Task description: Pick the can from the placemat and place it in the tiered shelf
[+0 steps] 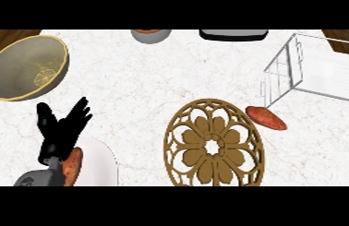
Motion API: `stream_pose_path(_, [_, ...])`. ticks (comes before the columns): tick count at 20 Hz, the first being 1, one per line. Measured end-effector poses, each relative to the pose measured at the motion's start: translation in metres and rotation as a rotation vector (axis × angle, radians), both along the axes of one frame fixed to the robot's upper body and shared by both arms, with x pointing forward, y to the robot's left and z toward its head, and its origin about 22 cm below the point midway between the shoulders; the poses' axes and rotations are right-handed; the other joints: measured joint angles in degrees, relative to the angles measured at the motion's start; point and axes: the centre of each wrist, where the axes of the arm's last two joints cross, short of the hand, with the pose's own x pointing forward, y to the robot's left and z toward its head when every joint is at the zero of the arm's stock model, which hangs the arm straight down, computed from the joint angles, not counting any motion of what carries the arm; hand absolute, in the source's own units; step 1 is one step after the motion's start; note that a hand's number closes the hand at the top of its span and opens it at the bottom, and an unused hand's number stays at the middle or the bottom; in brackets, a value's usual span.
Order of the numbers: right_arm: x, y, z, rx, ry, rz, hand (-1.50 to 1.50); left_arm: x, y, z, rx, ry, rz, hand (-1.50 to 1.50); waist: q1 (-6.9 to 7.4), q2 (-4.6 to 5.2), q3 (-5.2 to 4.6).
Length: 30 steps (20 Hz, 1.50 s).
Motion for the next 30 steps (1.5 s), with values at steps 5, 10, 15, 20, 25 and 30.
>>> stream_pose_path(5, [0.001, -0.003, 0.008, -0.008, 0.01, 0.015, 1.5, -0.002, 0.003, -0.007, 0.0, -0.004, -0.001, 0.0, -0.22, -0.05, -0.01])
stream_pose_path(10, [0.006, -0.007, 0.008, 0.012, 0.011, -0.011, -1.5, -0.004, 0.003, -0.009, 0.001, -0.012, -0.003, 0.0, -0.07, -0.08, 0.05])
stream_pose_path(15, [0.004, -0.014, 0.016, 0.181, -0.063, -0.051, -1.5, -0.006, -0.001, -0.011, 0.008, -0.019, 0.004, 0.0, -0.27, -0.16, 0.05])
stream_pose_path(20, [0.002, -0.022, 0.02, 0.362, -0.139, -0.037, -1.5, -0.004, -0.001, -0.008, 0.003, -0.015, 0.005, 0.0, -0.38, -0.17, 0.04])
stream_pose_path(25, [-0.003, -0.029, 0.029, 0.546, -0.222, -0.036, -1.5, -0.009, 0.003, -0.006, -0.001, 0.003, 0.008, 0.0, -0.43, -0.21, -0.02])
stream_pose_path(30, [-0.022, -0.053, 0.042, 0.623, -0.333, -0.123, -1.5, -0.007, 0.004, -0.005, 0.003, 0.0, 0.011, 0.0, -0.41, -0.07, -0.02])
